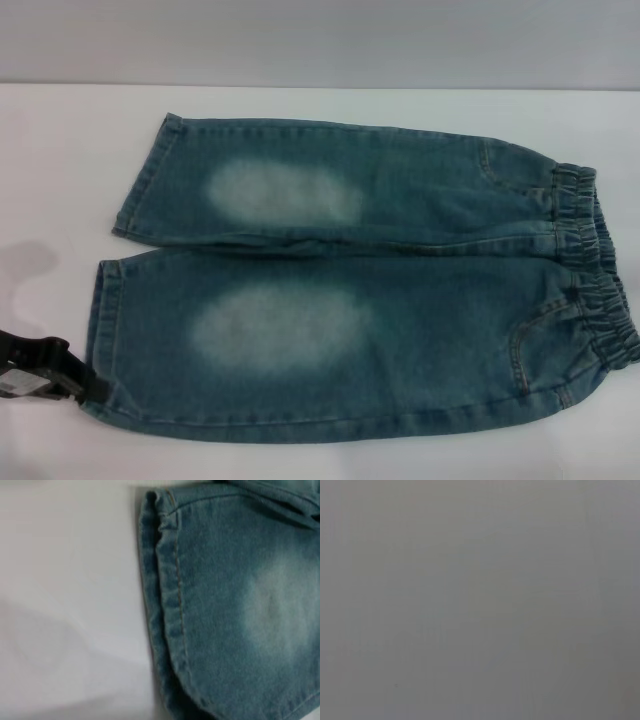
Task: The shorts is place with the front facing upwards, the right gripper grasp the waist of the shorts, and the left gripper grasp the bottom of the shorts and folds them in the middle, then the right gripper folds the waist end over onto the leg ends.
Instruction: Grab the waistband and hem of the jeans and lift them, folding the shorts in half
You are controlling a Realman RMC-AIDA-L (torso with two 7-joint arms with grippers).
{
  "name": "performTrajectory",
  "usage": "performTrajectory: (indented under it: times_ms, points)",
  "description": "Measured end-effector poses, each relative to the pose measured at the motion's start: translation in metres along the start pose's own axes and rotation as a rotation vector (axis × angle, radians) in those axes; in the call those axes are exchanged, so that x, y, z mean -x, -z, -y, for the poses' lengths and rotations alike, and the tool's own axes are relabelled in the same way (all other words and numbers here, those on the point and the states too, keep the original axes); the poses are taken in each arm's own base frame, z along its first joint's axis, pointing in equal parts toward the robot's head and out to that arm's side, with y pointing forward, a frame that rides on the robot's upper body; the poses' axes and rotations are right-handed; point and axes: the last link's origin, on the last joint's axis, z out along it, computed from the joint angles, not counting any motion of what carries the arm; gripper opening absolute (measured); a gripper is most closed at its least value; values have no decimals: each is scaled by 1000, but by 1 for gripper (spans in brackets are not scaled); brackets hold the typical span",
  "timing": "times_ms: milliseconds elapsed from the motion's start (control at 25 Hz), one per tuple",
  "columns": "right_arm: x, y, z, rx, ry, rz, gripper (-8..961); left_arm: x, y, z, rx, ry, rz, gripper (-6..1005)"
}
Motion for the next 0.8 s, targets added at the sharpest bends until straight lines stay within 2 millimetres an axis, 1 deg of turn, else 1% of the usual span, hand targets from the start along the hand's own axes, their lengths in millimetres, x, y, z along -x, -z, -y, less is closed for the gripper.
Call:
performTrajectory:
  times_ms: [80,280,440,600,720,760,800]
  points:
    - [0,0,0,0,0,0,492,-1,1,0,-3,1,-4,163]
    - [0,-1,-1,3,-8,-1,492,-4,1,1,-19,7,-18,41]
    - [-1,-5,-2,28,-52,-30,492,-7,2,3,-30,8,-36,41]
    - [2,-15,-4,110,-122,-76,492,-9,1,2,-27,2,-49,41]
    - [8,-22,-10,207,-161,-110,492,-11,0,1,-21,-3,-64,41]
    - [13,-27,-15,293,-179,-141,492,-13,-1,0,-17,-4,-70,41]
    - [13,-27,-15,293,-179,-141,492,-14,-1,-1,-11,-3,-80,41]
